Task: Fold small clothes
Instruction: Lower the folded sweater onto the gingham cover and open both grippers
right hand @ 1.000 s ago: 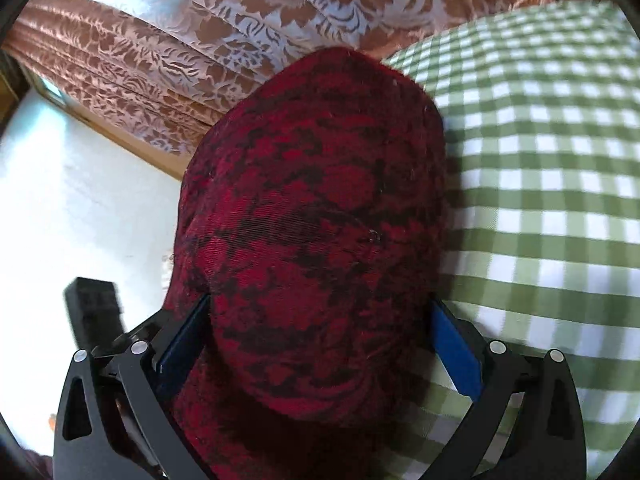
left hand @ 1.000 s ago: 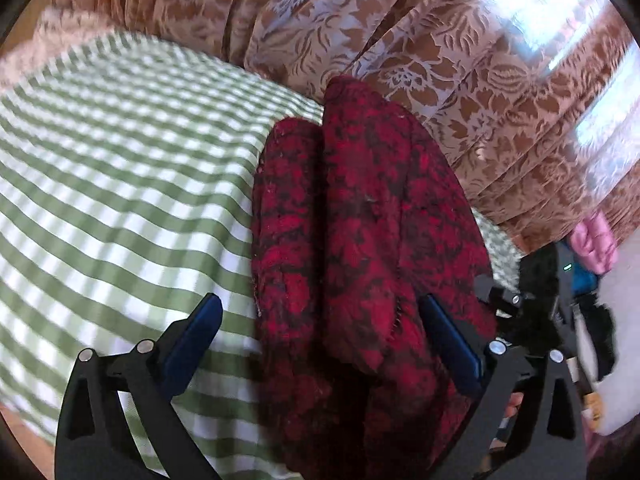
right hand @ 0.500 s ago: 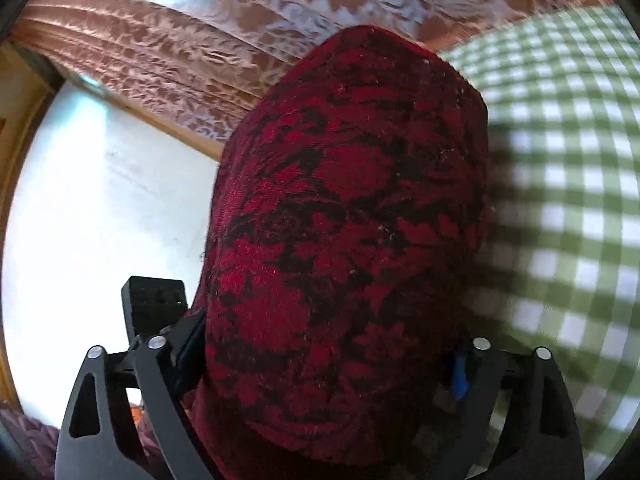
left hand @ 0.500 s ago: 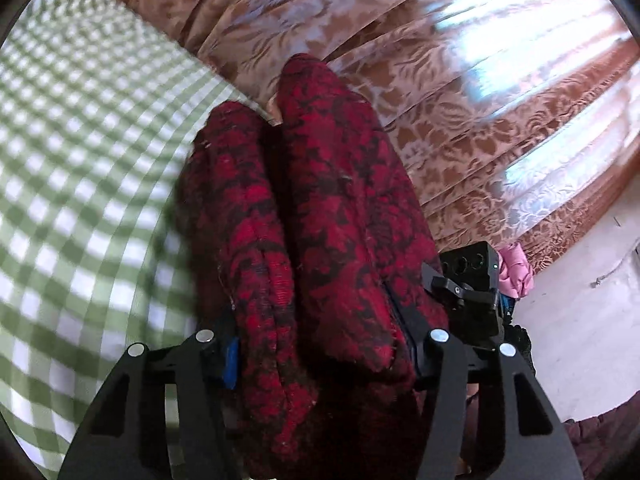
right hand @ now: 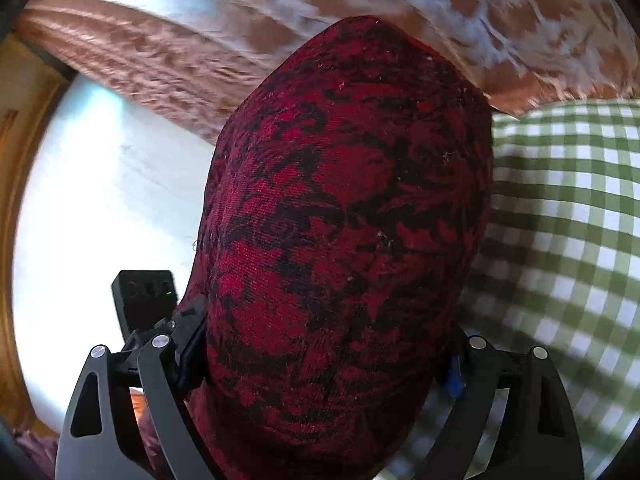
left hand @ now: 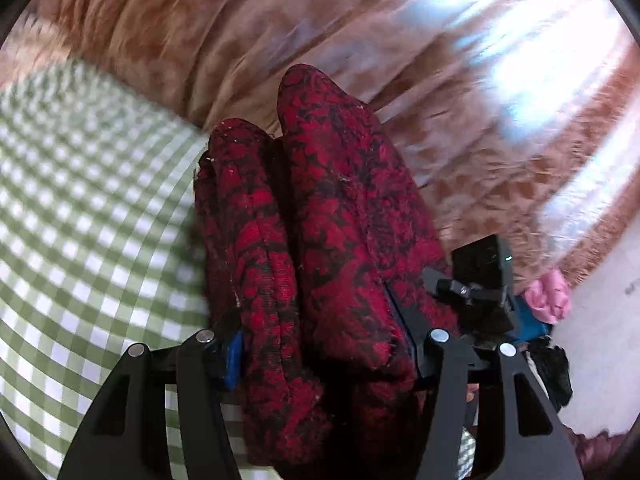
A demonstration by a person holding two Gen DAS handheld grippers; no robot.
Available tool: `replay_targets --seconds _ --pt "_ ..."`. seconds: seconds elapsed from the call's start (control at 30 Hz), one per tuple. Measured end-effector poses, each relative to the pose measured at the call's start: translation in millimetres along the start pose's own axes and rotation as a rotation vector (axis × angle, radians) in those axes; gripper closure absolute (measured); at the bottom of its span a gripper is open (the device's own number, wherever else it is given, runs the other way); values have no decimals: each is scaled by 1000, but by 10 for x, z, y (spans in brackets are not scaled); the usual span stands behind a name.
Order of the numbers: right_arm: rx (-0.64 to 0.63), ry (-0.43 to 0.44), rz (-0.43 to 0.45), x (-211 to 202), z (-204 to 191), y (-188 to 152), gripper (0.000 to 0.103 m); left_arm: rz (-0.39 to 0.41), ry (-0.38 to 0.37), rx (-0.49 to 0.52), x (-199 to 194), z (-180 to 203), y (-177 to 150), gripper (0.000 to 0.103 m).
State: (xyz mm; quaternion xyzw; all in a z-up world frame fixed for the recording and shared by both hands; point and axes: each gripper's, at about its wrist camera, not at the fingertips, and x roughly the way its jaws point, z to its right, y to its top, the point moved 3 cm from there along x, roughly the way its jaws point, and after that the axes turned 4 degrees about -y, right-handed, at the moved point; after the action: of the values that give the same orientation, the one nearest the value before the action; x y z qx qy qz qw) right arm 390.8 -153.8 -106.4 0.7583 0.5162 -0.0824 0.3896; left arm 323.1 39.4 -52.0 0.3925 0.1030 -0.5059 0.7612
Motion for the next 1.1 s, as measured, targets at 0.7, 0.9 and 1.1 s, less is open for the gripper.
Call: replay_targets --seconds 0.7,0.9,1.1 --pt "-325 -473 143 16 -571 358 4 62 246 -50 77 -118 -409 25" --pt "-444 -751 49 726 -500 319 3 66 369 -50 105 -225 -460 21" --pt "-438 -756 113 594 -580 262 3 103 459 4 10 -27 -486 17"
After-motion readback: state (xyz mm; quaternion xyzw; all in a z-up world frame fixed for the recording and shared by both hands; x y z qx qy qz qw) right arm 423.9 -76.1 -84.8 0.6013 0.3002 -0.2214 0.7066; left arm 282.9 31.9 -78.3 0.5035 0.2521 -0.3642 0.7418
